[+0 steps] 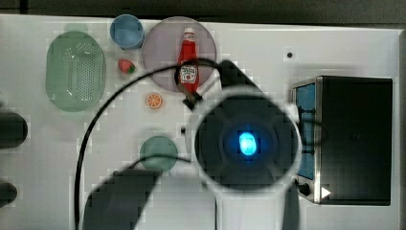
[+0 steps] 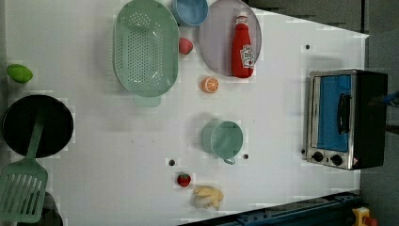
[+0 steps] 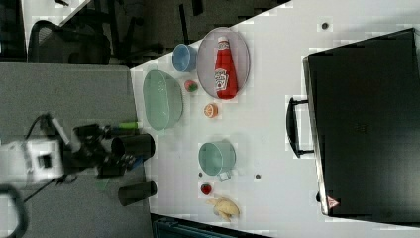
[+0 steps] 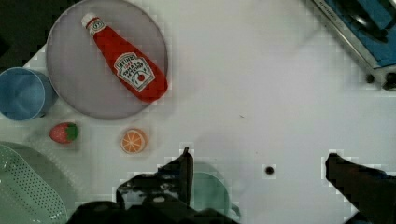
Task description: Pick ketchup from plate and place it on table.
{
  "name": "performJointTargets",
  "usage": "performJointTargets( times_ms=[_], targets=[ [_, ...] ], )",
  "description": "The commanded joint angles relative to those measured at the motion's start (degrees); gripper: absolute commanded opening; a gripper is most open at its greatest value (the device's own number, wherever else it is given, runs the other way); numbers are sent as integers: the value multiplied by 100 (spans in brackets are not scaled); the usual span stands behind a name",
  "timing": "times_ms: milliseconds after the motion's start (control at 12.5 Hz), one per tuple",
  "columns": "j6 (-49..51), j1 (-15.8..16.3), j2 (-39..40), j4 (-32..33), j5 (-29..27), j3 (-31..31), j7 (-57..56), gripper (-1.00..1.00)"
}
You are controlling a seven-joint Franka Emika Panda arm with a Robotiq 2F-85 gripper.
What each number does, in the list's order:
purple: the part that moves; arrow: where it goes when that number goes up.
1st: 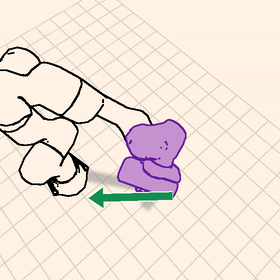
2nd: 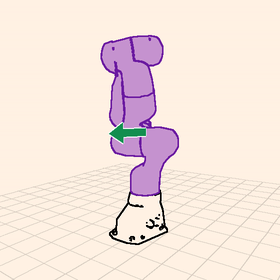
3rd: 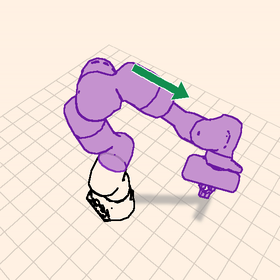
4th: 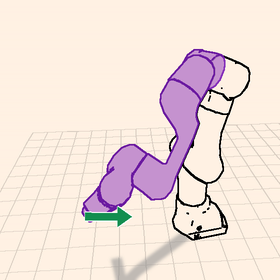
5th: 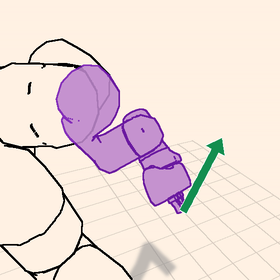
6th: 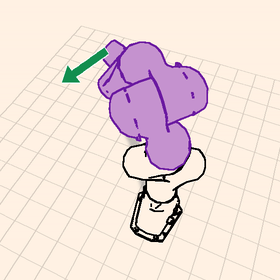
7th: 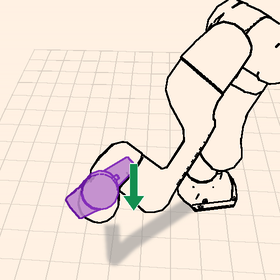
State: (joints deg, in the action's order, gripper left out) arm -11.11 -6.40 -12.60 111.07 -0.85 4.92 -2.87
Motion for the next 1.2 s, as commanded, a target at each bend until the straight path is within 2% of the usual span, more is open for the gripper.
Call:
performJointTargets(
  times_ms=[80,560,880,1200],
  targets=[
    [-469,54,917,104,16,156,276,100],
    [-2083,176,2319,85,17,333,-75,100],
    [-2936,211,3262,-51,20,357,-1512,100],
    [-3186,226,4134,-651,26,359,-3236,100]
  ],
)
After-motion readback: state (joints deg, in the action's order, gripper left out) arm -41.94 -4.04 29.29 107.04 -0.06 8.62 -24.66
